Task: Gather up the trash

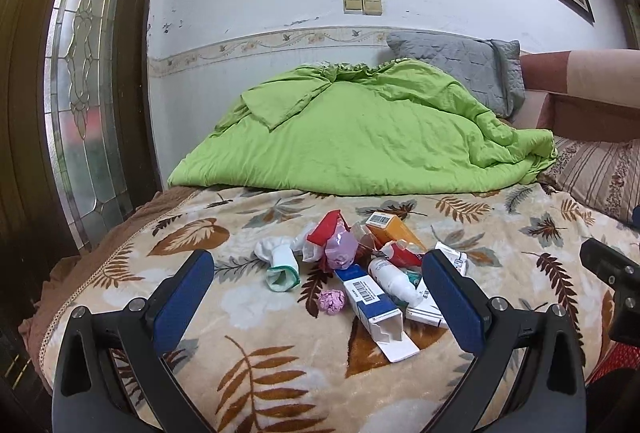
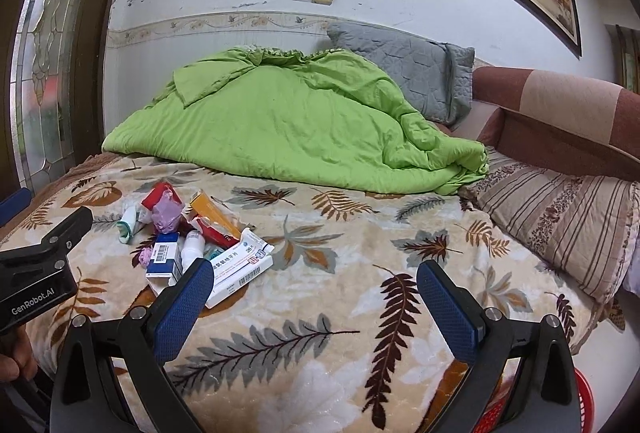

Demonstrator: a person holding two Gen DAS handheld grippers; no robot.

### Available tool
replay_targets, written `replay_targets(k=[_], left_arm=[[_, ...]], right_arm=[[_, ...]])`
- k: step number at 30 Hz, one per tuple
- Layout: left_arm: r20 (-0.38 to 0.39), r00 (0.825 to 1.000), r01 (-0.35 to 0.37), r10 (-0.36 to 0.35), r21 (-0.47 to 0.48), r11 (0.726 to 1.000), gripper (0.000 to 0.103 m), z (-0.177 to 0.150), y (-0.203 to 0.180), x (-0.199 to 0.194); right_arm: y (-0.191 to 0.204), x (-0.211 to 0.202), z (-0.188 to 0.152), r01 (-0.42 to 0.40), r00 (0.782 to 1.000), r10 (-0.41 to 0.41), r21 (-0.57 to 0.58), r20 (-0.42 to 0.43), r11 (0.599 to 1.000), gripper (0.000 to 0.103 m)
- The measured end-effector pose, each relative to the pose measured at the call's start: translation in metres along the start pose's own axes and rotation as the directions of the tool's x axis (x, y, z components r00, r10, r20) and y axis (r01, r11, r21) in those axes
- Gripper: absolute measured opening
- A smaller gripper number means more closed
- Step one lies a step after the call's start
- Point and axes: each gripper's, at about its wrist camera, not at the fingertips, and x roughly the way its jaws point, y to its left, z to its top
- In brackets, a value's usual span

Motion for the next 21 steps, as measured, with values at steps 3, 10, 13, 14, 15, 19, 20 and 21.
replay_targets(k=[3,10,13,14,15,19,20,21], left_arm=[[-0.005,1.000,0.003,-0.003,0.000,1.000,0.103,0.000,-0.001,0.000],[-0.022,1.000,0.015,-0.015,-0.019,1.000,0.103,-0.001,-0.002,0.004],[-0.031,0.999,0.015,-0.016,-0.025,1.000,0.103,-0.001,0.000,0.006],[-0.034,0.999,0.016,-0.017,-0.030,0.999,0.103,-0.001,0.001,0.007],[-0.039,0.999,0.016,-0.017,-0.033,0.999,0.103,-0.001,0.002,0.008],[-0.050,0.999,0.018,-0.020,-0.048,0.999,0.103,-0.003,0.003,0.012],[-0.056,0.998,0.019,-0.022,-0.049,0.999,0.103,-0.003,0.005,0.012],[-0.056,0.998,0.019,-0.021,-0.044,0.999,0.103,-0.003,0.004,0.012]], right_arm=[[-0.001,-0.001,0.000,0.003,1.000,-0.003,0.001,0.002,1.000,0.102],[-0.003,0.000,-0.002,0.005,1.000,-0.005,0.004,-0.003,1.000,0.102],[-0.002,0.002,-0.002,0.002,1.000,-0.002,0.006,-0.011,1.000,0.102],[-0.002,0.003,-0.002,0.002,1.000,-0.002,0.007,-0.013,1.000,0.102],[-0.001,0.004,-0.002,0.001,1.000,-0.001,0.008,-0.015,1.000,0.102],[0.000,0.005,-0.002,0.001,1.000,-0.001,0.007,-0.020,1.000,0.102],[0.000,0.005,-0.002,0.001,1.000,-0.001,0.007,-0.020,1.000,0.102],[0.000,0.005,-0.002,0.001,1.000,-0.001,0.007,-0.019,1.000,0.102]])
